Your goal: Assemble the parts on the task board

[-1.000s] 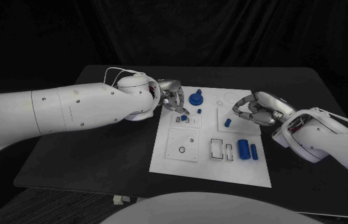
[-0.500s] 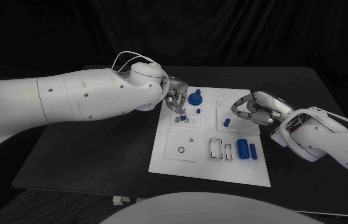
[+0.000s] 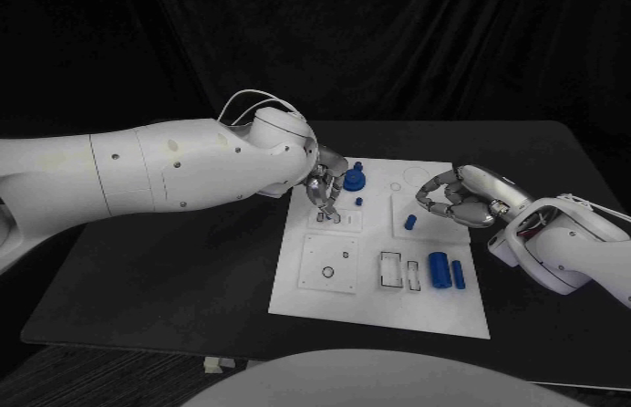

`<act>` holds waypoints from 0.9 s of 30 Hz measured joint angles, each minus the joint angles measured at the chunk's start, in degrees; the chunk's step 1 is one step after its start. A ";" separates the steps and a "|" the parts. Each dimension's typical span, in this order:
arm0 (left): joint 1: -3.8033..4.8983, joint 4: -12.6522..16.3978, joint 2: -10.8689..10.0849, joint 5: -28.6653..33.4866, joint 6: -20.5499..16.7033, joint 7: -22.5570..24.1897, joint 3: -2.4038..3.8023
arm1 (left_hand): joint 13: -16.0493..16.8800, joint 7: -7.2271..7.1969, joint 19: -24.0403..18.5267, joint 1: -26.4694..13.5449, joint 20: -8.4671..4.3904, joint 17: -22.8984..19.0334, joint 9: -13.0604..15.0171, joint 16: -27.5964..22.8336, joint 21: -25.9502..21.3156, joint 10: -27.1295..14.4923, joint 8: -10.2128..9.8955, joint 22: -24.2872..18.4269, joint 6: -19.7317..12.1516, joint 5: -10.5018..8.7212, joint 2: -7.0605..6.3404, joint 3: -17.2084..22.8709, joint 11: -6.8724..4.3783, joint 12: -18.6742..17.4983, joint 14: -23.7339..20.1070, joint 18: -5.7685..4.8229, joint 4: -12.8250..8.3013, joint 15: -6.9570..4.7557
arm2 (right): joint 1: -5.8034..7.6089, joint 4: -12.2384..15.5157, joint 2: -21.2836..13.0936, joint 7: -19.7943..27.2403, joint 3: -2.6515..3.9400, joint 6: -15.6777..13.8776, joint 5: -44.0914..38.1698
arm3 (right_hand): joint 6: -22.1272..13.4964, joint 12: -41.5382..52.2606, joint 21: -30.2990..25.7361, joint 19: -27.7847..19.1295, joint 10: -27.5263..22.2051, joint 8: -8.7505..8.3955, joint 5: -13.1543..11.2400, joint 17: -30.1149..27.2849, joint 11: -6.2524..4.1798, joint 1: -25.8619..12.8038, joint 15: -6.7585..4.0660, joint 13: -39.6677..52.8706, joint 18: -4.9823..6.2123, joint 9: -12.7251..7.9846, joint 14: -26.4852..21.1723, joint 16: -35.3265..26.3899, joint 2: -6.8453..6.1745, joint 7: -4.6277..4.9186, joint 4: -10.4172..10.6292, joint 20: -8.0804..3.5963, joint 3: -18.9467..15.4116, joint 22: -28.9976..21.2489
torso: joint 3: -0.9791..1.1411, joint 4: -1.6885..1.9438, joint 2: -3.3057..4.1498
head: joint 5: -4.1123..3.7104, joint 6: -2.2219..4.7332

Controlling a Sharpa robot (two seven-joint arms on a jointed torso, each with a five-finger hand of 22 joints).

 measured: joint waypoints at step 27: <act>-0.18 -0.42 1.51 -3.29 1.32 -2.67 -0.01 | 0.00 0.28 0.19 0.04 0.19 0.00 3.64 0.00 -1.27 0.03 2.58 0.02 -0.92 -1.12 -0.81 -1.82 0.43 0.00 0.21 0.00 0.51 0.21 | 0.00 0.41 -0.29 0.44 0.00 -0.58 0.00 | 0.00 0.00 0.00 0.00 0.00 0.00 0.54 0.00 0.00 -0.30 0.00 0.00 0.00 -0.05 0.00 0.00 -0.31 0.00 0.16 0.00 0.16 -0.01 | -0.02 0.03 0.01 | 0.05 0.00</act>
